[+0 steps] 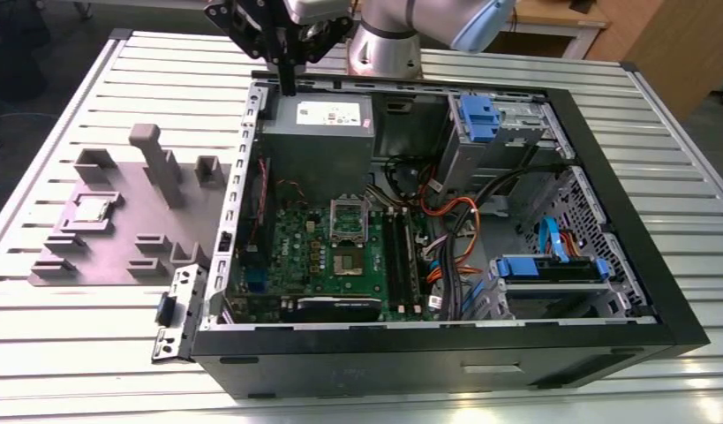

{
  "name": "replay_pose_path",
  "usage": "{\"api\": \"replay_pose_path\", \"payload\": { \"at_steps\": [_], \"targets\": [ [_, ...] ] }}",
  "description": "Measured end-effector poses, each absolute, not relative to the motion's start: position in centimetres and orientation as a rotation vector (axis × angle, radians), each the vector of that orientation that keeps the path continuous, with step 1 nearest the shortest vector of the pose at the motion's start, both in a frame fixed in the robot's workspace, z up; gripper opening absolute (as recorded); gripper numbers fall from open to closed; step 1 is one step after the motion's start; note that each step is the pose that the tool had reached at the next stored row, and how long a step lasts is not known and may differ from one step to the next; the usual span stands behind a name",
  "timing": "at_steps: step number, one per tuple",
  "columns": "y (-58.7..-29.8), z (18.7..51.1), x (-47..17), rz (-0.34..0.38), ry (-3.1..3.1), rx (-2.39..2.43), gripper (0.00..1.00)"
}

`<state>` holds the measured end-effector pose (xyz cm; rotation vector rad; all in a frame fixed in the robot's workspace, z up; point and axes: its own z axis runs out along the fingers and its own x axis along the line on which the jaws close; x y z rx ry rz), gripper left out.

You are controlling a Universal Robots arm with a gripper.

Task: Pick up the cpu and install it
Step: 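Reach for the cpu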

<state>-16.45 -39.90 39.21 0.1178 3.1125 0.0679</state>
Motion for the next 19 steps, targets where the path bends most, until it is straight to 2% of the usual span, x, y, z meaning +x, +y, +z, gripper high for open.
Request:
{"api": "replay_pose_path", "payload": {
  "at_steps": [19],
  "targets": [
    [-39.9, 38.9, -20.0, 0.068, 3.112, 0.118, 0.14]
  ]
}}
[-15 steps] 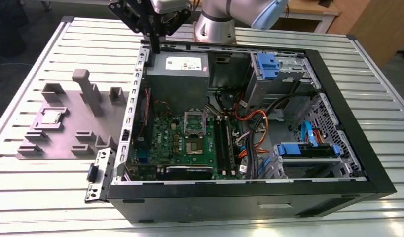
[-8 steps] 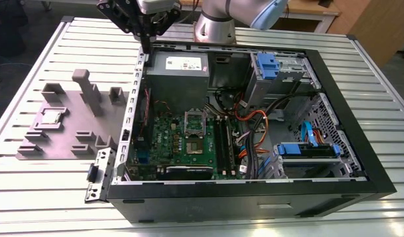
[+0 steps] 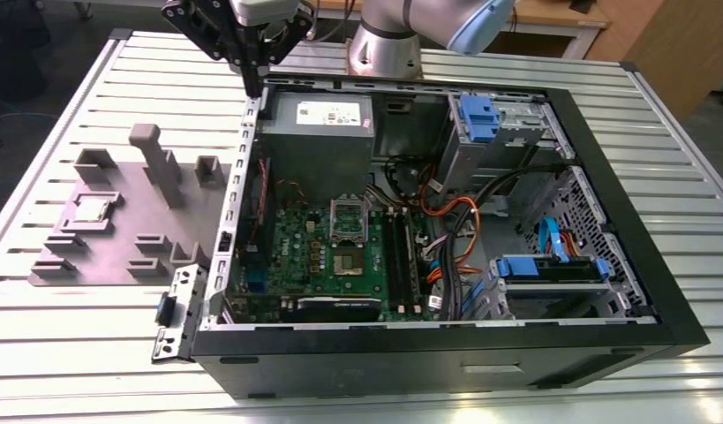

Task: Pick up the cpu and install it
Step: 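Reach for the cpu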

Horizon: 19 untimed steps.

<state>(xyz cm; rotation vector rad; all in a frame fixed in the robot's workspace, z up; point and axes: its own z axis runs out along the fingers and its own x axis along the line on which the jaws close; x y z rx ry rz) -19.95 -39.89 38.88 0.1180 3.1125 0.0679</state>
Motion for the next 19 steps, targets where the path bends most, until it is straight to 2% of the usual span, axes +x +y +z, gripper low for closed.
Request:
{"api": "replay_pose_path", "payload": {
  "at_steps": [19],
  "targets": [
    [-39.89, 38.86, -20.66, 0.068, 3.113, 0.118, 0.14]
  ]
}}
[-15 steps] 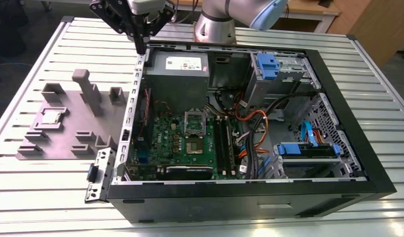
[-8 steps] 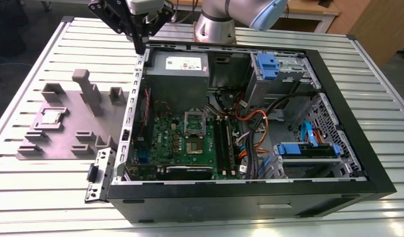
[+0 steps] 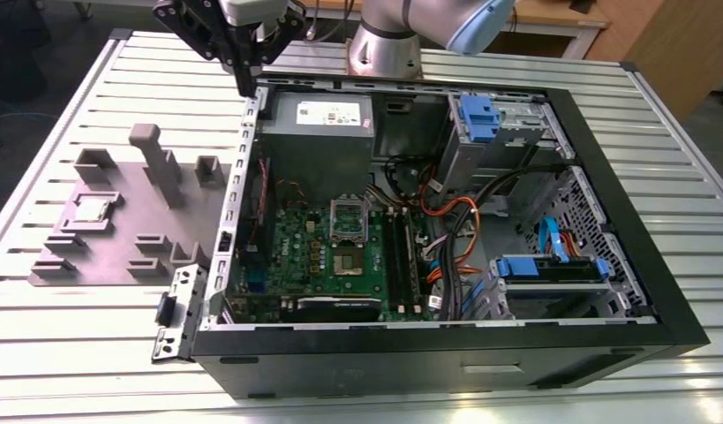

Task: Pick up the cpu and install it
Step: 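Reach for the cpu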

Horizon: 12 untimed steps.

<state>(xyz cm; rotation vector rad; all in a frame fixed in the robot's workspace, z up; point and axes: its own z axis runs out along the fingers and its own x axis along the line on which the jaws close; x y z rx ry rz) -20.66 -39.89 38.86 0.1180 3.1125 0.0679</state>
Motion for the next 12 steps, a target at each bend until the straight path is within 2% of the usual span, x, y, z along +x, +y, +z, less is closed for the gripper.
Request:
{"api": "replay_pose_path", "payload": {
  "at_steps": [12],
  "targets": [
    [-39.89, 38.85, -20.8, 0.068, 3.113, 0.118, 0.14]
  ]
}}
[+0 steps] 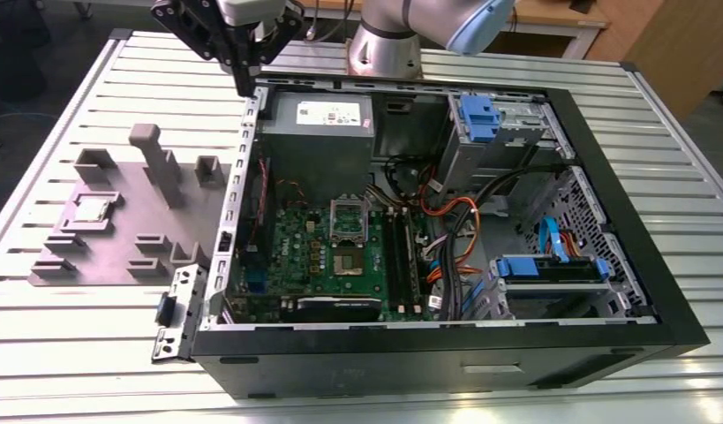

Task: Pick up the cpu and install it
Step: 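Reach for the cpu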

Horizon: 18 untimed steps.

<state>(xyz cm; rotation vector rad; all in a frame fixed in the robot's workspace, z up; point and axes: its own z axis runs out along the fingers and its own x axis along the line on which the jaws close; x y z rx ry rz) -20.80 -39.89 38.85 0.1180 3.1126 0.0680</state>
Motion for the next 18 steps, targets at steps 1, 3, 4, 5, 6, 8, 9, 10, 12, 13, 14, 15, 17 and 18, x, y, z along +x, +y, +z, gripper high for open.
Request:
{"api": "replay_pose_path", "payload": {
  "at_steps": [1, 3, 4, 5, 6, 8, 9, 10, 12, 13, 14, 15, 17, 18],
  "targets": [
    [-39.89, 38.86, -20.82, 0.068, 3.113, 0.118, 0.14],
    [-39.89, 38.86, -20.87, 0.068, 3.113, 0.118, 0.14],
    [-39.89, 38.85, -20.89, 0.068, 3.113, 0.118, 0.14],
    [-39.89, 38.86, -20.92, 0.068, 3.113, 0.118, 0.14],
    [-39.89, 38.86, -20.93, 0.068, 3.113, 0.118, 0.14],
    [-39.89, 38.85, -20.96, 0.068, 3.113, 0.118, 0.14],
    [-39.89, 38.85, -20.99, 0.068, 3.113, 0.118, 0.14],
    [-39.89, 38.85, -21.02, 0.068, 3.113, 0.118, 0.14],
    [-39.89, 38.85, -21.12, 0.068, 3.113, 0.118, 0.14],
    [-39.89, 38.86, -21.17, 0.068, 3.113, 0.118, 0.14],
    [-39.89, 38.86, -21.22, 0.068, 3.113, 0.118, 0.14],
    [-39.89, 38.86, -21.28, 0.068, 3.113, 0.118, 0.14],
    [-39.89, 38.85, -21.35, 0.068, 3.113, 0.118, 0.14],
    [-39.89, 38.85, -21.37, 0.068, 3.113, 0.118, 0.14]
  ]
}}
